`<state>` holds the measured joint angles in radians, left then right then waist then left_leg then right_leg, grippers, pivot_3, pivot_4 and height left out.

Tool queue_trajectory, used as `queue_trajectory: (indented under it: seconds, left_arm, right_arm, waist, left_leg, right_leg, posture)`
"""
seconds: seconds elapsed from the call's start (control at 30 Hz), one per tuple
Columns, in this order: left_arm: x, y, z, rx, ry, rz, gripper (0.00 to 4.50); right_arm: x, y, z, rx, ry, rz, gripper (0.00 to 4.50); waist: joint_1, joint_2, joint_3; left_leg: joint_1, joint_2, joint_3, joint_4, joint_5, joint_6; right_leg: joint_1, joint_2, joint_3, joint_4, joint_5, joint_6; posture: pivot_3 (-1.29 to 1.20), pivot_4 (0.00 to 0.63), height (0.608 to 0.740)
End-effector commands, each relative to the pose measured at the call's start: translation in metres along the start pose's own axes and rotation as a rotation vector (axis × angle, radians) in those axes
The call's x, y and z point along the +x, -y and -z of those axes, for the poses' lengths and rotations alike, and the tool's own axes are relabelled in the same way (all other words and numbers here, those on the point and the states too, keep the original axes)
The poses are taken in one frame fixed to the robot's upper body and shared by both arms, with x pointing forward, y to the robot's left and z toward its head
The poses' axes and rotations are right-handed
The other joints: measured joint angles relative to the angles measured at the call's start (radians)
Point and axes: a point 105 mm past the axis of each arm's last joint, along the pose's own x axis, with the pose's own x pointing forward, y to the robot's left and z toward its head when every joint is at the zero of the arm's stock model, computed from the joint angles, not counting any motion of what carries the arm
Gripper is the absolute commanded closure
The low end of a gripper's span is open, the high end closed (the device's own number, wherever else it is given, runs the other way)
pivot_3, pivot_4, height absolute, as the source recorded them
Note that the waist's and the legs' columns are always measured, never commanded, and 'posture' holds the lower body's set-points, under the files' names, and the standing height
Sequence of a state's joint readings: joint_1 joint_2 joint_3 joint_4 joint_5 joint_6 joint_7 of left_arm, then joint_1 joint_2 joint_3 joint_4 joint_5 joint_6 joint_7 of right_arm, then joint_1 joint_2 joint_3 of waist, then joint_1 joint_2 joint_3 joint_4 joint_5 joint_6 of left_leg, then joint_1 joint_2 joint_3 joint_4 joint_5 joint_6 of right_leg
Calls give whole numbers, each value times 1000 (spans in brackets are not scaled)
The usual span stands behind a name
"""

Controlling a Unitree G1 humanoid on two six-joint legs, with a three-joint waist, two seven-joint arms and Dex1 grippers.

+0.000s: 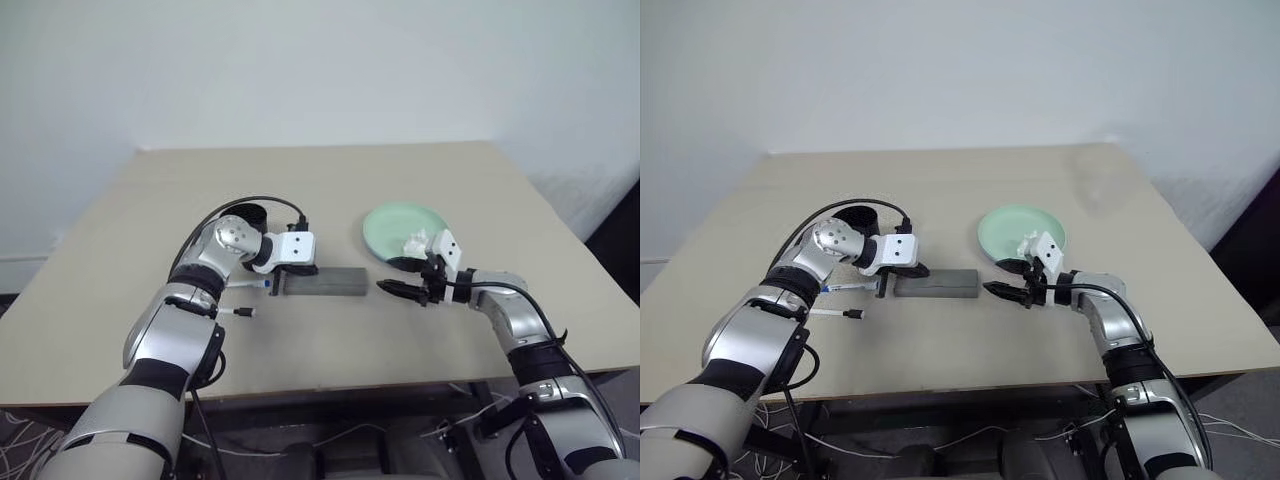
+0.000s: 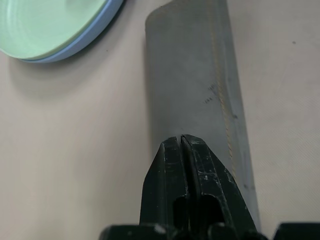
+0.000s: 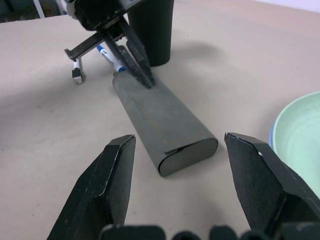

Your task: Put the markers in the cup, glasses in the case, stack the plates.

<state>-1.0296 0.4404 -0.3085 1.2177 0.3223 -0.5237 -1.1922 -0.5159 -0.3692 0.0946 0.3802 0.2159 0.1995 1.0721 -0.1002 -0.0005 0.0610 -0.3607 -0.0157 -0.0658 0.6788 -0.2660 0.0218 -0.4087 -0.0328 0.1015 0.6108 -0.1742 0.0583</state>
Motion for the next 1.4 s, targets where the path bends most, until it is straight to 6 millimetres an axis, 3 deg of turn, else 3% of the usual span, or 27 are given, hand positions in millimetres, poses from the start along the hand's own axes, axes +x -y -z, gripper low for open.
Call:
queue_trajectory:
  seconds: [0.03, 0.23, 0.4, 0.5, 0.7, 0.73, 1.4]
  left_arm:
    - [-8, 1, 3, 5, 15, -13, 4476]
    - [-32, 5, -5, -10, 120, 15, 4476]
    - [-73, 30, 26, -32, -36, 146, 4476]
    - [-91, 40, 39, -71, -118, 203, 3909]
    - [-113, 46, 53, -94, -227, 247, 1833]
    - [-114, 46, 54, -98, -241, 253, 1535]
    - [-72, 44, 59, -109, -306, 356, 1535]
  right_arm:
    - [3, 3, -18, -37, 48, -14, 1406]
    - [3, 2, -17, -38, 46, -22, 1406]
    - [2, 2, -15, -40, 32, -27, 1406]
    - [3, 3, -16, -41, 30, -31, 1406]
    - [8, 2, -18, -44, 31, -48, 1406]
    - [9, 2, -18, -44, 31, -50, 1406]
    - [5, 0, -13, -31, 23, -46, 1406]
  waist:
    - [0, 0, 0]
    - [0, 0, 0]
    - [-7, 0, 0]
    - [-6, 0, 0]
    - [0, -1, 0]
    - [0, -1, 0]
    - [0, -2, 1]
  left_leg:
    - [0, 0, 0, 0, 0, 0]
    - [0, 0, 0, 0, 0, 0]
    - [0, 1, 0, 0, 0, 0]
    - [1, 1, 0, 0, 0, 0]
    - [0, 1, 0, 3, 0, 0]
    - [0, 1, 0, 4, 0, 0]
    - [0, 1, 1, 6, 1, 1]
  right_leg:
    - [0, 0, 0, 0, 0, 0]
    - [-1, 0, 0, 1, 0, 0]
    - [-1, 0, 0, 2, 0, 0]
    - [-1, 0, 0, 3, 0, 0]
    - [-1, 0, 0, 5, 0, -1]
    - [-1, 0, 0, 5, 0, -1]
    - [-3, 0, 1, 12, -1, -1]
  posture:
    - [0, 0, 737]
    - [0, 0, 737]
    - [0, 0, 737]
    - [0, 0, 737]
    - [0, 0, 737]
    - [0, 0, 737]
    - [0, 0, 737]
